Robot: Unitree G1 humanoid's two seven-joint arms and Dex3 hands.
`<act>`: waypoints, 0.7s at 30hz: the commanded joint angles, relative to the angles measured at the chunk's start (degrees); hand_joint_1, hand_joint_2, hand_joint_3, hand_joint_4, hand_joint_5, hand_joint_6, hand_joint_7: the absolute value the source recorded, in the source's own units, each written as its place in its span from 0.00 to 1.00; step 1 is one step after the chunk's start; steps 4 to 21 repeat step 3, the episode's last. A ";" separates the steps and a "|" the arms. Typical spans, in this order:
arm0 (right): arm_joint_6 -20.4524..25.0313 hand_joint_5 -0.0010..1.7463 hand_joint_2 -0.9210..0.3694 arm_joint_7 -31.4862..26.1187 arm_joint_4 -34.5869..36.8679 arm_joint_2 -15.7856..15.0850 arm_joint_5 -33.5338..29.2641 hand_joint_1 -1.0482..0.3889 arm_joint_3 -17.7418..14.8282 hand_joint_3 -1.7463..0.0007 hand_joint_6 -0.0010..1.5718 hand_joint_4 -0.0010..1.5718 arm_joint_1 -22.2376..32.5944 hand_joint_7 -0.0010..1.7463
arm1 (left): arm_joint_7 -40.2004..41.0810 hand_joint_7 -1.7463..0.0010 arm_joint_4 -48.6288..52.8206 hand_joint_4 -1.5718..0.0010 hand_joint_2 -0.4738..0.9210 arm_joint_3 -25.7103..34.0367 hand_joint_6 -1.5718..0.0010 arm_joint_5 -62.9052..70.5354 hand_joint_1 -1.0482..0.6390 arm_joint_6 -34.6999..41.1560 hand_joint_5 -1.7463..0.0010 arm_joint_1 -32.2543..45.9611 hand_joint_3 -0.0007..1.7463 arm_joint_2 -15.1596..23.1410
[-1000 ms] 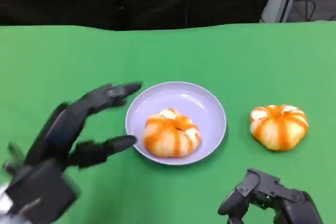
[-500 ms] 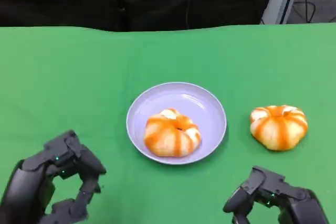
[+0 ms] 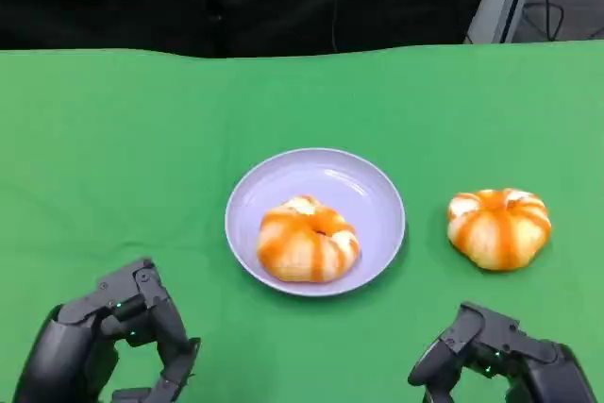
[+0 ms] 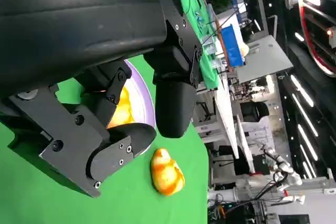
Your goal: Grasp the bread from the table and place it into the plate.
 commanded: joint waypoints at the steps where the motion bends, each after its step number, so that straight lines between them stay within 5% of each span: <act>1: -0.69 0.92 0.42 0.23 -0.01 -0.53 0.87 0.66 -0.70 0.28 0.49 0.44 0.04 0.74 | -0.53 0.00 0.81 0.42 0.60 0.77 0.57 0.20 0.56 -0.48 0.00 -0.36 0.65 0.35; 21: -0.75 0.92 0.42 0.33 -0.06 -0.61 1.04 0.66 -0.79 0.28 0.49 0.44 0.09 0.74 | -0.49 0.00 0.72 0.42 0.60 0.73 0.57 0.26 0.55 -0.31 0.00 -0.34 0.63 0.30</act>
